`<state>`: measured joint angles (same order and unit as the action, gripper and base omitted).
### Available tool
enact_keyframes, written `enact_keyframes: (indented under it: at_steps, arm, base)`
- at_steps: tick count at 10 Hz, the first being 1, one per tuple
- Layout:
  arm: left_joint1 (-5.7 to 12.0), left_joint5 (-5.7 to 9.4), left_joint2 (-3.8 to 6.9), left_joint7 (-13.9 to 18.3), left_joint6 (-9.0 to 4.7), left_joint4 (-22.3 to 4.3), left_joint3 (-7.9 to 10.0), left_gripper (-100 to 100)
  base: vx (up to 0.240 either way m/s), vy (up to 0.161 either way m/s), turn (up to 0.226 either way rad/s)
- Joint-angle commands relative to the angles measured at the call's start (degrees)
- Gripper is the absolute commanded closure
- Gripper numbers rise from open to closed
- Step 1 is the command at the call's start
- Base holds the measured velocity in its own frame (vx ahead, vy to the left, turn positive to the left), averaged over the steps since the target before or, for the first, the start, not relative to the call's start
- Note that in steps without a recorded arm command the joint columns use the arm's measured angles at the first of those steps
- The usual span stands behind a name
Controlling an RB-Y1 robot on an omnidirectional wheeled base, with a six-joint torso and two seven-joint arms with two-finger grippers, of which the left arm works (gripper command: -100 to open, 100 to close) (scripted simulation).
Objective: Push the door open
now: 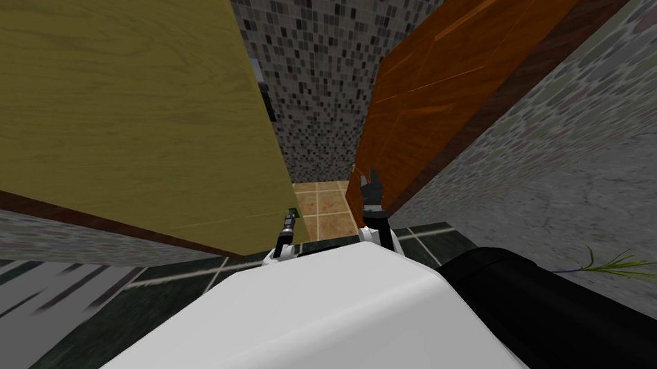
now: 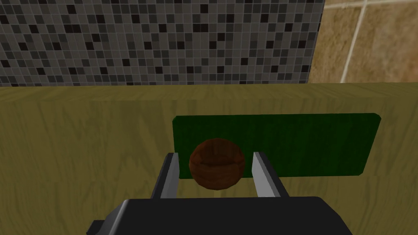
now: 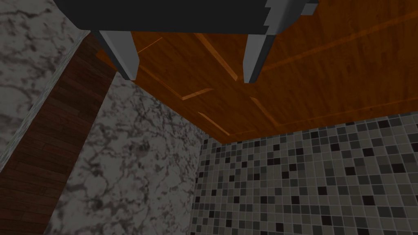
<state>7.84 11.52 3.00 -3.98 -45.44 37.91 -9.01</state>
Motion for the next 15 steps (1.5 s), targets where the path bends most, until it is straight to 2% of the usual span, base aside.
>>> enact_keyframes:
  at_steps: [1, 5, 6, 9, 14, 15]
  arm:
    - [-0.01, 0.0, 0.02, 0.0, 0.03, 0.0, 0.0, 100]
    - [-0.01, 0.0, 0.02, 0.0, 0.03, 0.0, 0.0, 100]
    - [-0.04, 0.36, 0.47, -0.2, 0.11, -0.2, 0.68, 100]
    - [-0.03, 0.72, 0.84, -0.4, 0.07, -0.2, 1.36, 100]
    - [0.03, 2.34, 2.01, -1.4, -0.1, -0.6, 4.39, 100]
    - [0.03, 2.34, 2.01, -1.4, -0.1, -1.2, 4.39, 100]
  base:
    - [-0.025, 0.0, -0.008]
    - [-0.008, 0.0, 0.0]
    - [0.094, -0.022, 0.018]
    - [0.136, -0.043, 0.033]
    - [0.192, -0.052, 0.049]
    - [0.131, -0.039, 0.014]
